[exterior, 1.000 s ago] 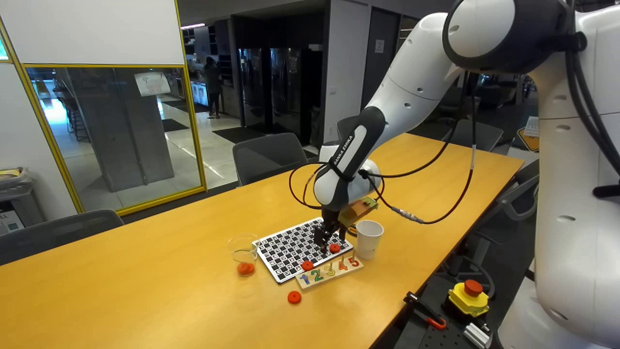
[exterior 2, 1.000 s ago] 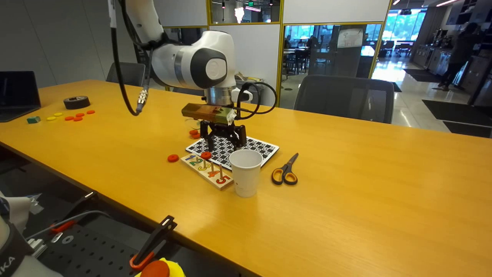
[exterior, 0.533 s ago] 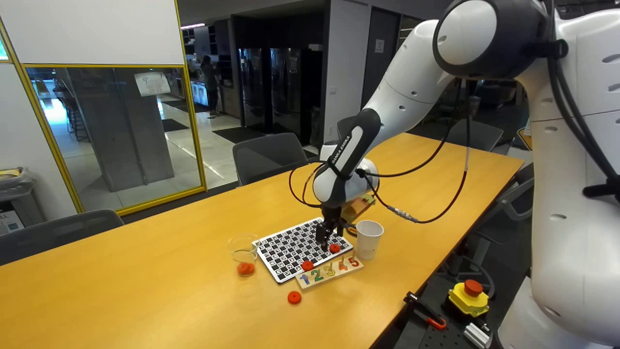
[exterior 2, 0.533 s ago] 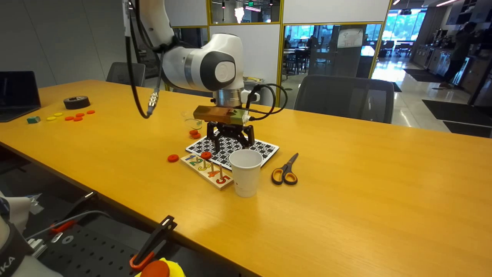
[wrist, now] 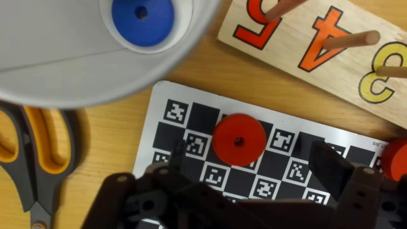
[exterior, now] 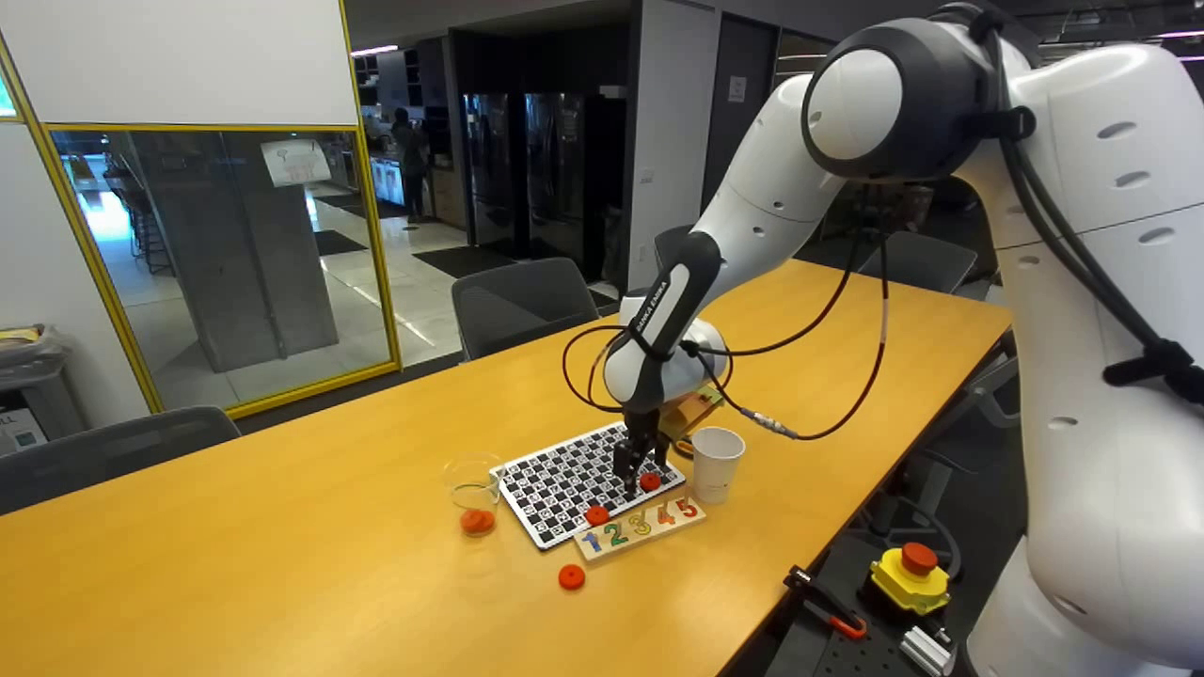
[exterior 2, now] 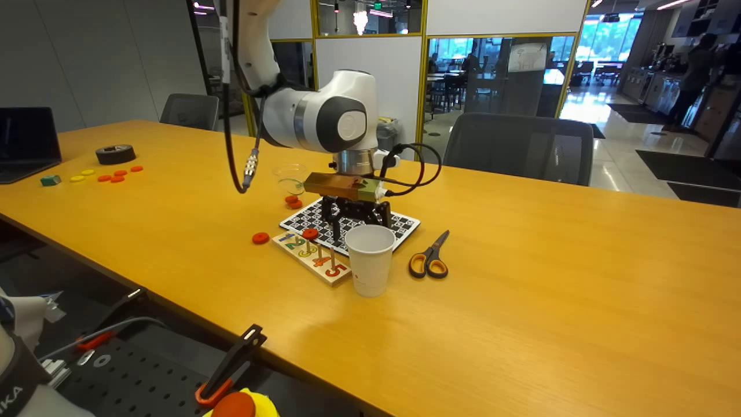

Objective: Pick up the orange and blue objects from the table and put them in the two cups

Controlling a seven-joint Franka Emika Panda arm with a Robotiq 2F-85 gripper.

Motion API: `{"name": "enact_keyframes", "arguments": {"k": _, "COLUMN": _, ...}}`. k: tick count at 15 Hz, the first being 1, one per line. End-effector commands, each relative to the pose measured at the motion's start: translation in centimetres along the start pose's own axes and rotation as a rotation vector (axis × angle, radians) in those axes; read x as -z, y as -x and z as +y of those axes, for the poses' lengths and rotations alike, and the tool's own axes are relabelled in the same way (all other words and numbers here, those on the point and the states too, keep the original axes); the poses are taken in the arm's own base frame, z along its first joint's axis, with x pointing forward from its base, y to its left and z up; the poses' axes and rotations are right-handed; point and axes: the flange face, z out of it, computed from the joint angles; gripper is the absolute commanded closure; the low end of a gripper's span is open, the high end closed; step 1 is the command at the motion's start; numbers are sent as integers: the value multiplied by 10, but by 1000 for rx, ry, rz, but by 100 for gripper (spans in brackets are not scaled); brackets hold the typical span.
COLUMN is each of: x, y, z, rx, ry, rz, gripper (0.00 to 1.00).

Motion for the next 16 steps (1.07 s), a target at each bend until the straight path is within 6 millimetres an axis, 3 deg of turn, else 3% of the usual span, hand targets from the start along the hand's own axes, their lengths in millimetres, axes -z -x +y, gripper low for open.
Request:
{"name": "enact_keyframes", "arguments": {"k": 1, "x": -4, "y": -10, "z": 4, "rx": -15, "ry": -10, "rz": 17, "gripper": 0}}
{"name": "enact_keyframes", "arguments": {"k": 12, "x": 0, "y": -4, "z": 3, "rx": -44, "ry": 7, "rz": -15, "gripper": 0}}
{"name": "enact_keyframes", "arguments": {"k": 13, "x": 0, "y": -4, "z": 3, "rx": -47, "ry": 4, "rz": -14, "gripper": 25}}
{"name": "enact_keyframes", "arguments": {"k": 14, "x": 0, "y": -4, "z": 3, "rx": -48, "ry": 3, "rz": -14, "gripper": 27}}
{"name": "enact_keyframes", "arguments": {"k": 16, "x": 3, "y": -4, "z": 4, "rx": -54, "ry": 5, "rz": -14, "gripper": 41}}
